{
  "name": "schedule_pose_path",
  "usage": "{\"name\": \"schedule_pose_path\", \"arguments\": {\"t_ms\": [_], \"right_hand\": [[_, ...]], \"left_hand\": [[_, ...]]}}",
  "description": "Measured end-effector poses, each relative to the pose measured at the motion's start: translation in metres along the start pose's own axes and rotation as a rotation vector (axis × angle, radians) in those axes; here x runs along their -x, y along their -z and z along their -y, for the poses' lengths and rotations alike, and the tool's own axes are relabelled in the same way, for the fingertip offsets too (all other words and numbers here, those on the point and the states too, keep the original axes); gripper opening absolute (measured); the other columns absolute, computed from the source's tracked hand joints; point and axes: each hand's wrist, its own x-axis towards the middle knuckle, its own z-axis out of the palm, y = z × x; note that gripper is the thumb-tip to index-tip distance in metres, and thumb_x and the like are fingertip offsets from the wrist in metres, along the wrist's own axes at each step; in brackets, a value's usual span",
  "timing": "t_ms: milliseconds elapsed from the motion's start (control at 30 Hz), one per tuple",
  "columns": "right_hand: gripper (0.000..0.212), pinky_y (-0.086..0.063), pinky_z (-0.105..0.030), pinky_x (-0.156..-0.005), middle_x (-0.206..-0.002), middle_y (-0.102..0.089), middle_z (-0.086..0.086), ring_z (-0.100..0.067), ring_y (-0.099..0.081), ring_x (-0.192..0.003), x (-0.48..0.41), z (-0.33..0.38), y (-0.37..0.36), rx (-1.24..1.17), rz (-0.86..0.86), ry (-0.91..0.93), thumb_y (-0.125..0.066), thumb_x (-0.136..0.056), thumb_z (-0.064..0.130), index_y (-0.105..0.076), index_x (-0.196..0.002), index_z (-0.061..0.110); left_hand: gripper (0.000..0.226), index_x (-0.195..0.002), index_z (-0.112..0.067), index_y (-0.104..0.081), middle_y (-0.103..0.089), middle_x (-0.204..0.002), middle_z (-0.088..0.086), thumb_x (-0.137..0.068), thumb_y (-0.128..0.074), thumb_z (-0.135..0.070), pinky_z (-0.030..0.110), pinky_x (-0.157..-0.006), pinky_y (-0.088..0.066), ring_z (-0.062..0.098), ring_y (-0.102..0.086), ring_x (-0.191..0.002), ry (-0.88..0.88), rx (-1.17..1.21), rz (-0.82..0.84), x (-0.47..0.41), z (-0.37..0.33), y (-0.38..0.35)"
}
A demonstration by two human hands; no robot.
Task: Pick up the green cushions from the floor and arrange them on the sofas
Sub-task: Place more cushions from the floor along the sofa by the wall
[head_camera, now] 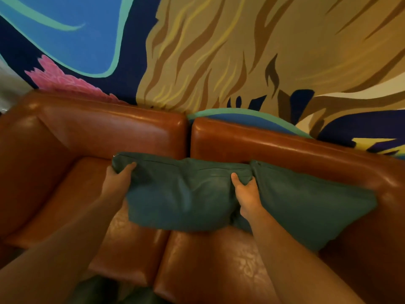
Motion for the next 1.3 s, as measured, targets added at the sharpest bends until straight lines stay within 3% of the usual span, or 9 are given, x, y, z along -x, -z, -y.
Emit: {"name": "schedule_pose_path", "arguments": {"t_ms": [167, 300, 500, 567, 700, 800, 900, 1000, 1300], "right_hand": [[0.051, -0.049, -0.049, -0.117, -0.141, -0.068, -0.002, -0.028, -0.061, -0.134, -0.045, -0.002, -0.031, 0.04, -0.03, 0.054, -0.076, -0.101, 0.04, -0.059, -0.145, 0.02], [0.049, -0.049, -0.049, -0.117, -0.139, -0.068, -0.003, -0.028, -0.062, -0.132, -0.074, -0.003, -0.046, 0.066, -0.066, 0.045, -0.075, -0.101, 0.043, -0.059, -0.143, 0.021], [0.054, -0.05, -0.053, -0.116, -0.138, -0.067, -0.001, -0.028, -0.062, -0.131, -0.107, -0.004, -0.063, 0.039, -0.075, 0.059, -0.074, -0.1, 0.047, -0.056, -0.146, 0.025], [0.05, -0.05, -0.052, -0.116, -0.135, -0.068, 0.0, -0.028, -0.063, -0.131, -0.11, -0.005, -0.066, 0.047, -0.091, 0.079, -0.074, -0.102, 0.044, -0.058, -0.145, 0.023], [0.045, -0.053, -0.049, -0.111, -0.125, -0.071, -0.004, -0.031, -0.067, -0.126, -0.105, -0.006, -0.068, 0.154, -0.157, 0.163, -0.07, -0.104, 0.041, -0.062, -0.14, 0.015], [0.047, -0.053, -0.043, -0.108, -0.13, -0.073, -0.01, -0.031, -0.068, -0.124, -0.099, -0.005, -0.068, 0.224, -0.208, 0.215, -0.068, -0.105, 0.043, -0.061, -0.14, 0.011], [0.05, -0.054, -0.045, -0.108, -0.132, -0.072, -0.012, -0.035, -0.068, -0.125, -0.102, -0.003, -0.068, 0.248, -0.187, 0.193, -0.066, -0.106, 0.044, -0.057, -0.141, 0.01], [0.052, -0.054, -0.049, -0.109, -0.134, -0.07, -0.013, -0.037, -0.066, -0.127, -0.109, -0.001, -0.066, 0.286, -0.133, 0.146, -0.064, -0.106, 0.047, -0.052, -0.143, 0.011], [0.068, -0.053, -0.059, -0.11, -0.147, -0.06, -0.012, -0.039, -0.06, -0.133, -0.103, 0.004, -0.063, 0.285, -0.081, -0.028, -0.06, -0.104, 0.059, -0.041, -0.153, 0.015]], "left_hand": [[0.093, -0.136, -0.025, -0.058, -0.07, -0.126, 0.004, -0.059, -0.08, -0.072, 0.054, -0.102, -0.056, 0.029, -0.069, -0.113, -0.054, -0.04, -0.021, -0.05, -0.009, -0.023], [0.108, -0.14, -0.021, -0.054, -0.071, -0.127, 0.004, -0.053, -0.091, -0.073, 0.051, -0.098, -0.059, 0.025, -0.072, -0.112, -0.066, -0.022, 0.027, -0.097, -0.002, -0.042], [0.055, -0.141, -0.011, -0.059, -0.073, -0.122, 0.009, -0.091, -0.078, -0.02, 0.037, -0.079, -0.059, 0.027, -0.072, -0.107, -0.064, -0.014, 0.127, -0.118, -0.01, -0.075], [0.047, -0.14, -0.017, -0.058, -0.073, -0.117, 0.003, -0.095, -0.074, -0.014, 0.042, -0.082, -0.059, 0.024, -0.071, -0.102, -0.062, -0.016, 0.15, -0.124, -0.011, -0.082], [0.044, -0.138, -0.026, -0.057, -0.071, -0.109, -0.004, -0.099, -0.068, -0.009, 0.039, -0.069, -0.054, 0.02, -0.068, -0.093, -0.025, -0.037, 0.171, -0.131, -0.015, -0.091], [0.066, -0.147, -0.019, -0.053, -0.07, -0.125, 0.005, -0.089, -0.083, -0.019, 0.046, -0.081, -0.06, 0.026, -0.07, -0.106, -0.051, -0.08, 0.186, -0.133, -0.017, -0.092], [0.105, -0.162, -0.024, -0.031, -0.039, -0.156, 0.016, -0.079, -0.092, -0.043, 0.056, -0.109, -0.049, 0.04, -0.05, -0.136, -0.072, -0.308, 0.097, -0.126, -0.017, -0.099], [0.105, -0.167, -0.021, -0.014, -0.022, -0.161, 0.02, -0.09, -0.083, -0.039, 0.052, -0.114, -0.043, 0.048, -0.043, -0.139, -0.093, -0.412, -0.023, -0.11, -0.013, -0.111], [0.091, -0.166, -0.021, -0.014, -0.049, -0.157, 0.016, -0.099, -0.07, -0.044, 0.048, -0.108, -0.045, 0.043, -0.051, -0.139, -0.115, -0.41, 0.018, -0.089, -0.011, -0.105]]}}
